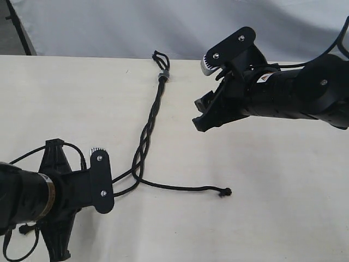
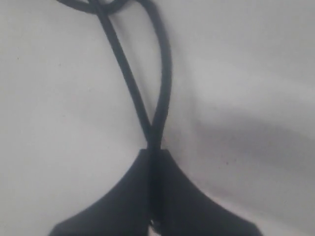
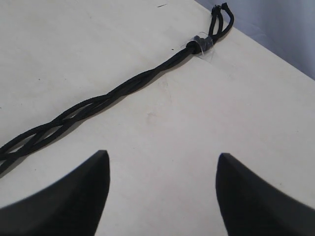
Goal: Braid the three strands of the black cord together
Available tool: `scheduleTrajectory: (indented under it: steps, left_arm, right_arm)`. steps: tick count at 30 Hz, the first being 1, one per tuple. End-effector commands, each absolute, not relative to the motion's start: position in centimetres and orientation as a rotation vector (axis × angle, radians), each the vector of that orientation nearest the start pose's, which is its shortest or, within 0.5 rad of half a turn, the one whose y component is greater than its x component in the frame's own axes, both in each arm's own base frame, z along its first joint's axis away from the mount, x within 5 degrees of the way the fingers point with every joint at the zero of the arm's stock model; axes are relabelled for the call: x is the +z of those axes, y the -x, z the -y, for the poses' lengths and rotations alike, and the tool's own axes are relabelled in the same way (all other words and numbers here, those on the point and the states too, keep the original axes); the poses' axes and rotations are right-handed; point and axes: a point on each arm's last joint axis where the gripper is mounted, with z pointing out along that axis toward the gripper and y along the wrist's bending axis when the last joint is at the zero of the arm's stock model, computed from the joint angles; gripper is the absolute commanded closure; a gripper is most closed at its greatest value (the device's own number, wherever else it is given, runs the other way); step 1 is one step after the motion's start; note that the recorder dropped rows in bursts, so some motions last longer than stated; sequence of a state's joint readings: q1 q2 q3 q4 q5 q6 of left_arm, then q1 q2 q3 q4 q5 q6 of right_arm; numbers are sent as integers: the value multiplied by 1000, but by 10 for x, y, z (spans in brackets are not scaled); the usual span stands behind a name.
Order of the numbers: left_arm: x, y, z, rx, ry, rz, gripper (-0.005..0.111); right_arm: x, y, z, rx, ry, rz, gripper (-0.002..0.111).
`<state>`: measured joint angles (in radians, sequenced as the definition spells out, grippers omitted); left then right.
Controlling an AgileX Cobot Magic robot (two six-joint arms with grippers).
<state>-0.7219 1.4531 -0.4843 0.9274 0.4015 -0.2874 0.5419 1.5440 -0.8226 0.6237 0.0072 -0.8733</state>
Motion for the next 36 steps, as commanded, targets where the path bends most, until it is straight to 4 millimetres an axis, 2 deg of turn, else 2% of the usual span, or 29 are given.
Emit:
scheduleTrajectory:
  steps: [1, 14, 20, 27, 36]
  left_arm:
    - [141, -195, 113, 380, -1535, -2196, 106]
    - [116, -220, 92, 217, -1489, -2229, 106]
    - [104, -222, 93, 140, -1495, -2243, 106]
    - [102, -215, 109, 6, -1461, -2220, 107]
    - [119, -185, 155, -169, -1346, -2228, 107]
  right_arm:
    - [223, -274, -164, 165, 838, -2038, 48]
    - [223, -274, -164, 165, 838, -2038, 48]
    - [223, -274, -164, 167, 843, -2041, 48]
    - [223, -274, -164, 167, 843, -2041, 48]
    - [223, -274, -164, 163, 842, -2037, 48]
